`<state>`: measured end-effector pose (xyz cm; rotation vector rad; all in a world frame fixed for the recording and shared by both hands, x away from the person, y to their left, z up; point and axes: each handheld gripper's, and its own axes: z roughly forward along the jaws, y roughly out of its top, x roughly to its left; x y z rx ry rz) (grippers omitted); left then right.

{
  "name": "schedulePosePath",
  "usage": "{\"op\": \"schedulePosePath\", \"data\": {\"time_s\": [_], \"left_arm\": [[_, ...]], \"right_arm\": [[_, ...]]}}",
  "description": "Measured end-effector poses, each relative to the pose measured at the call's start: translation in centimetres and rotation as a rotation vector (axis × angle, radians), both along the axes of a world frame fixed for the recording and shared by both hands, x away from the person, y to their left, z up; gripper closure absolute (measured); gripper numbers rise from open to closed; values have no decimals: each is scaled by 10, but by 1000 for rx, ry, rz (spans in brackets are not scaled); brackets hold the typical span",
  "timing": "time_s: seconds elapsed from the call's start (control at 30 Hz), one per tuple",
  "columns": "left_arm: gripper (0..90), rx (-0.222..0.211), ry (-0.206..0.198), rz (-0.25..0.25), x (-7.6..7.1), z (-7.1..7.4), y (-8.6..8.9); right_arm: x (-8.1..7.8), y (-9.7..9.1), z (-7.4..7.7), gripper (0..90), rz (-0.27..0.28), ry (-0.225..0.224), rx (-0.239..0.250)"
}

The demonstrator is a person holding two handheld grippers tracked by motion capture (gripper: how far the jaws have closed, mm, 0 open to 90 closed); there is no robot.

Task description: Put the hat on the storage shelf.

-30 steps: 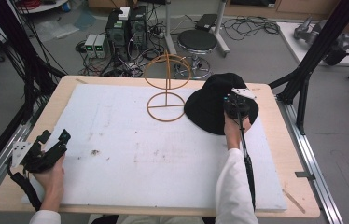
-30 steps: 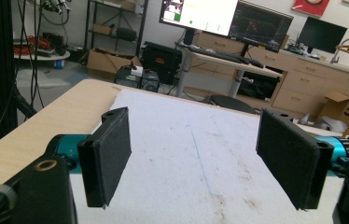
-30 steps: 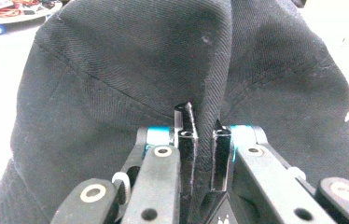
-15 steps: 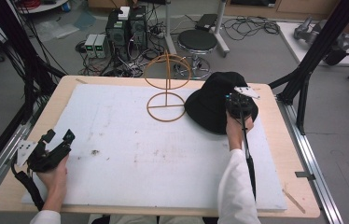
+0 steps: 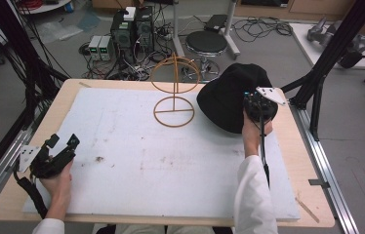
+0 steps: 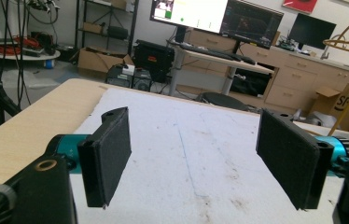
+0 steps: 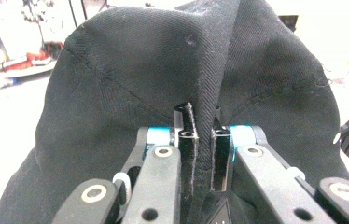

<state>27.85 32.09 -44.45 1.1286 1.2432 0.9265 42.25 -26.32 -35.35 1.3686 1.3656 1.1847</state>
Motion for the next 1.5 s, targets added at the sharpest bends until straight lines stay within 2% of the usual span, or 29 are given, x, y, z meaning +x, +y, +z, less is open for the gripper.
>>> {"op": "schedulePosePath", "data": {"time_s": [0.03,0.1,0.13,0.27,0.3,0.33,0.4,0.43,0.47,0.53,0.6,0.67,0.73,1.0,1.33,1.5], "left_arm": [[265,1,0,-2,0,0,-1],[265,-2,-1,-5,1,0,-1],[265,-3,-2,-5,1,0,-2],[265,-8,1,-3,3,-1,-2],[265,-10,1,-4,4,-1,-2],[265,-12,0,-4,4,-1,-2],[265,-12,-1,-5,4,-1,-2],[265,-12,-2,-5,4,-1,-2],[265,-11,-2,-3,4,-1,-1],[264,-11,-3,-3,4,-1,-1],[264,-11,-2,-6,3,-1,-1],[264,-12,-4,-7,3,-1,-1],[264,-11,-5,-7,3,-1,-1],[264,1,-6,-6,4,-1,-1],[264,3,-9,-7,3,-1,-1],[264,16,-9,-9,3,-1,-1]], "right_arm": [[-4,-3,5,862,-2,-35,18],[-8,-4,10,862,-5,-73,32],[-8,-4,10,862,-5,-73,32],[-14,-5,26,861,-32,-136,53],[-14,-5,26,861,-32,-136,53],[-16,-4,33,861,-39,-169,66],[-17,-2,37,862,-36,-187,63],[-19,1,43,861,-36,-223,63],[-20,2,46,862,-38,-236,65],[-21,2,49,861,-34,-252,81],[-24,5,56,862,-22,-296,110],[-24,7,59,862,-14,-308,109],[-26,14,67,862,2,-348,93],[-26,30,83,862,32,-397,94],[-23,49,88,862,54,-412,95],[-21,54,93,861,61,-420,127]]}}
